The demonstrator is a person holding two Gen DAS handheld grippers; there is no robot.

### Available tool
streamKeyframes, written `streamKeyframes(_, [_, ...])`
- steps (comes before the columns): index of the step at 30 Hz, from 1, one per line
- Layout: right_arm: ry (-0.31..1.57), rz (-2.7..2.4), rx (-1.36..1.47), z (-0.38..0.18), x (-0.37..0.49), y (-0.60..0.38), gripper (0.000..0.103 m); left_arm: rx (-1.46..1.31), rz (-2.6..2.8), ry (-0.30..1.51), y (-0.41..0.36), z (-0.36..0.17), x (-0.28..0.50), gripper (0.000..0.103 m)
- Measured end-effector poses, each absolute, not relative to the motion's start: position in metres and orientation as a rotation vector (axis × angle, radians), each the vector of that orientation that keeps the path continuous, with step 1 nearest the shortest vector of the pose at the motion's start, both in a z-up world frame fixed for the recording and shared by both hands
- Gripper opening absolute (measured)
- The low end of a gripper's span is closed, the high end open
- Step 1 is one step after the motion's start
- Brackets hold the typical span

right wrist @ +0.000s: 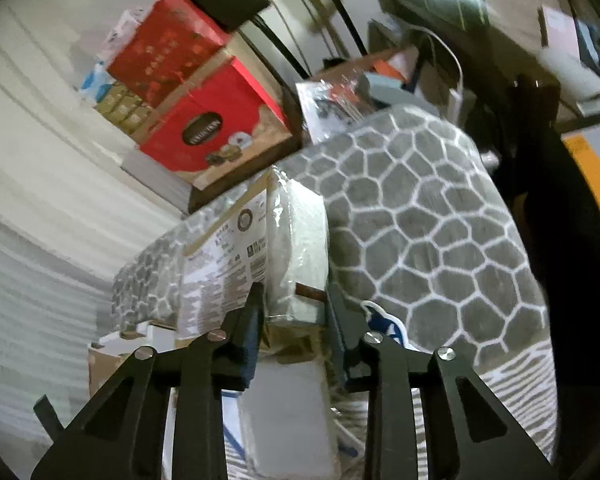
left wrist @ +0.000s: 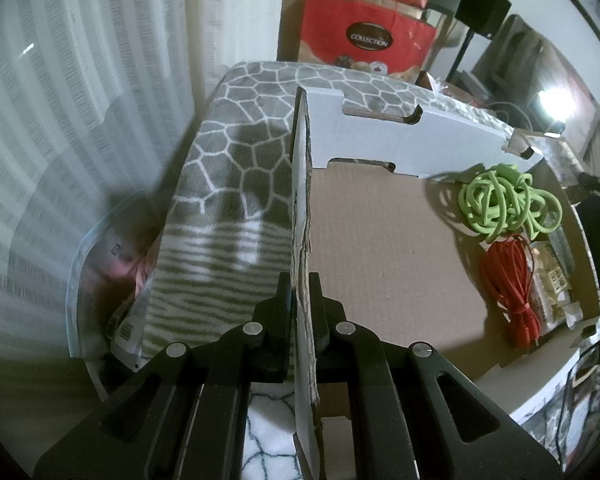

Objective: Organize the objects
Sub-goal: 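Grasp the gold foil packet by its edge with the right tool, then lift the gold packet and carry it over the tray with the right tool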

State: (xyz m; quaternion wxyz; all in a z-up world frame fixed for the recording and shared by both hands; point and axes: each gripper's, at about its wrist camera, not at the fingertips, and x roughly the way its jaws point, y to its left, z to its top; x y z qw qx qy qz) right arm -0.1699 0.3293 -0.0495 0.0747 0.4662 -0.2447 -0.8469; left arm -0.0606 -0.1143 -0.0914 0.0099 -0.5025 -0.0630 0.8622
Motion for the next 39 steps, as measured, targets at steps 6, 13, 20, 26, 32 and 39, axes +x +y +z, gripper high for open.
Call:
streamKeyframes(6, [-0.593, -2.611, 1.300, -0.016, -0.162, 0.303, 0.025, -1.569, 2.691, -0.199, -0.115, -0.091, -0.061, 0.006])
streamKeyframes(13, [-0.415, -2.689, 1.141, 0.034, -0.146, 0.273, 0.024, -1.569, 2.691, -0.201, -0.115, -0.092, -0.062, 0.006])
streamKeyframes(20, [-0.326, -2.612, 1.027, 0.070, -0.126, 0.238, 0.024, -1.570, 2.687, -0.210, -0.113, -0.093, -0.059, 0.006])
streamKeyframes(26, [-0.197, -2.484, 1.029, 0.070, -0.118, 0.183, 0.024, -1.572, 2.686, -0.213, -0.114, -0.093, -0.059, 0.006])
streamKeyframes(32, [-0.099, -2.290, 1.091, 0.049, -0.116, 0.131, 0.024, -1.575, 2.681, -0.213, -0.114, -0.093, -0.060, 0.006])
streamKeyframes(39, [0.126, -2.143, 1.190, 0.015, -0.112, 0.087, 0.024, -1.573, 2.679, -0.217, -0.115, -0.093, -0.060, 0.006])
